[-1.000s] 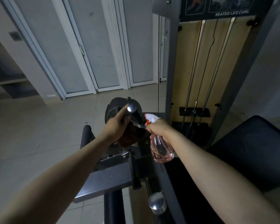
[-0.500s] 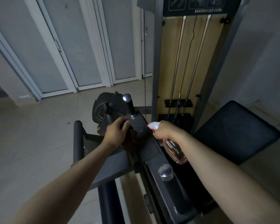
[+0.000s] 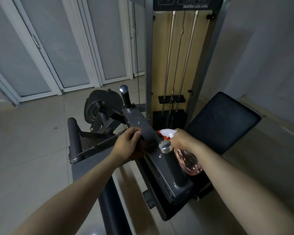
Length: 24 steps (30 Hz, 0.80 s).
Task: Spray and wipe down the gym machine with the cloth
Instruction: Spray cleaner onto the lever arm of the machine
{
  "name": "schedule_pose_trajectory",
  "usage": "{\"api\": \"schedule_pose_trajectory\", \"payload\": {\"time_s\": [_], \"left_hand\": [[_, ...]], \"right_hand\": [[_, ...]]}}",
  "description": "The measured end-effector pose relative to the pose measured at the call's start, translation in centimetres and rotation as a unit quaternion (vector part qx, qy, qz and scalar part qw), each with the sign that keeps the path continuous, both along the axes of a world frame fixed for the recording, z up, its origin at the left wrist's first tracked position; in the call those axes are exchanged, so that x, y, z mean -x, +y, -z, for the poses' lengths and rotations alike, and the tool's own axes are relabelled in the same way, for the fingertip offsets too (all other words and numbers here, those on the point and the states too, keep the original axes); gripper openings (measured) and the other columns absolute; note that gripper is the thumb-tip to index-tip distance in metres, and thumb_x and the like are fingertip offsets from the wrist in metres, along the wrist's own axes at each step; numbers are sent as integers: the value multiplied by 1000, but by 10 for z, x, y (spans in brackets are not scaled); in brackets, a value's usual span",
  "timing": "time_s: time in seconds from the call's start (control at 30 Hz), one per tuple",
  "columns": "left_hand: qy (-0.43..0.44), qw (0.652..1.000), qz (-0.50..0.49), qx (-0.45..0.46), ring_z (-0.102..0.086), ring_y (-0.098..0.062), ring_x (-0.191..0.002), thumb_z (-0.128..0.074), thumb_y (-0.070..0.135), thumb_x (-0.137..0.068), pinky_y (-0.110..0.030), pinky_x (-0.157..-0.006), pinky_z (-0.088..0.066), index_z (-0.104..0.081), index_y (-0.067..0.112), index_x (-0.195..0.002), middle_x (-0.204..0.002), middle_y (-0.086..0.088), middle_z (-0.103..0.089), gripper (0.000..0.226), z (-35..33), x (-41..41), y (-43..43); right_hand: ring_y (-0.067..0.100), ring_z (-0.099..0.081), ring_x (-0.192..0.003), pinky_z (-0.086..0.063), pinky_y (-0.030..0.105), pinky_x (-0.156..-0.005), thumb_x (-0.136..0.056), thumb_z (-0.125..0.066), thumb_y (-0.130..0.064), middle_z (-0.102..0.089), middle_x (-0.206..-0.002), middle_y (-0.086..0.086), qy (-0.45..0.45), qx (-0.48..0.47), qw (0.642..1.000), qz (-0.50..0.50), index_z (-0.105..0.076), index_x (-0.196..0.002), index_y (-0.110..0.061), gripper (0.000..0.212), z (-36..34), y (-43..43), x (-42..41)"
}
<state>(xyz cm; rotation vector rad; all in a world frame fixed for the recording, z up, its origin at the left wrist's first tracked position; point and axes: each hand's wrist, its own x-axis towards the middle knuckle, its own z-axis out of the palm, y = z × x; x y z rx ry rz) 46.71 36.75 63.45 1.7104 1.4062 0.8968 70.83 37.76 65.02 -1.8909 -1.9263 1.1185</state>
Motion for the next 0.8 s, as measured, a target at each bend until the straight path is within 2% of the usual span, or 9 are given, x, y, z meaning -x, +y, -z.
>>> {"api": "schedule_pose_trajectory", "payload": {"time_s": [0.07,0.1,0.27,0.33,0.43,0.53,0.63,0.73,0.8], "left_hand": [[-17,1000,6,12,-59,4,-100,-52,38,-104,-23,-85,-46,-66,34,-114,-105,19,-65,18,-2,-8,-17],[-27,999,13,20,-60,4,-100,-52,39,-103,-23,-87,-47,-67,35,-114,-105,18,-66,18,-2,-13,-26],[-117,992,35,40,-67,-13,-103,-46,59,-100,-37,-94,-51,-71,38,-107,-104,9,-72,34,-4,-42,-77],[-142,988,39,46,-68,-15,-97,-43,65,-98,-38,-90,-52,-72,35,-98,-97,7,-73,42,-5,-57,-102],[-161,985,18,57,-62,-17,-77,-40,61,-101,-39,-73,-47,-66,33,-79,-76,10,-64,43,-7,-73,-128],[-125,992,6,35,-66,-20,-87,-43,60,-101,-38,-74,-49,-66,40,-95,-89,9,-66,31,-6,-78,-142],[-73,997,-4,28,-65,-24,-102,-41,61,-101,-36,-80,-50,-61,36,-120,-108,2,-67,36,-5,-80,-147],[-33,999,-19,30,-53,-26,-129,-42,51,-105,-38,-104,-45,-43,28,-150,-141,-5,-55,51,-10,-84,-158],[-19,999,-24,35,-41,-24,-142,-42,47,-106,-31,-109,-33,-34,27,-156,-155,-5,-44,54,-12,-85,-167]], "right_hand": [[12,-67,-80,-56,23,-57,-90,-51,-2,-62,-125,-3,-18,-2,1000,-16,-48,-142,-44,68,-1,-16,-7],[11,-65,-73,-53,21,-52,-90,-48,0,-60,-121,-2,-19,-8,1000,-18,-46,-145,-42,69,-3,-27,-12],[7,-62,-105,-51,17,-75,-87,-53,-7,-59,-117,-17,70,-64,995,41,-44,-143,-52,72,-12,-80,-41],[5,-66,-96,-52,18,-76,-86,-52,-9,-59,-123,-17,98,-67,991,62,-41,-143,-55,74,-15,-109,-49],[15,-71,-81,-52,18,-77,-86,-51,-9,-61,-122,-15,129,-66,987,75,-38,-146,-50,74,-21,-150,-53],[20,-70,-79,-51,13,-68,-86,-50,-4,-64,-115,-11,158,-66,981,91,-47,-142,-42,68,-19,-192,-49],[17,-67,-80,-47,7,-61,-88,-50,-2,-65,-110,-7,189,-53,975,106,-54,-135,-41,61,-12,-227,-38],[18,-69,-80,-47,7,-58,-92,-52,-7,-65,-103,-5,193,-40,973,123,-56,-113,-45,44,-1,-245,-26],[18,-70,-78,-50,13,-60,-93,-54,-11,-62,-103,-7,187,-48,972,137,-52,-128,-48,51,6,-248,-19]]}}
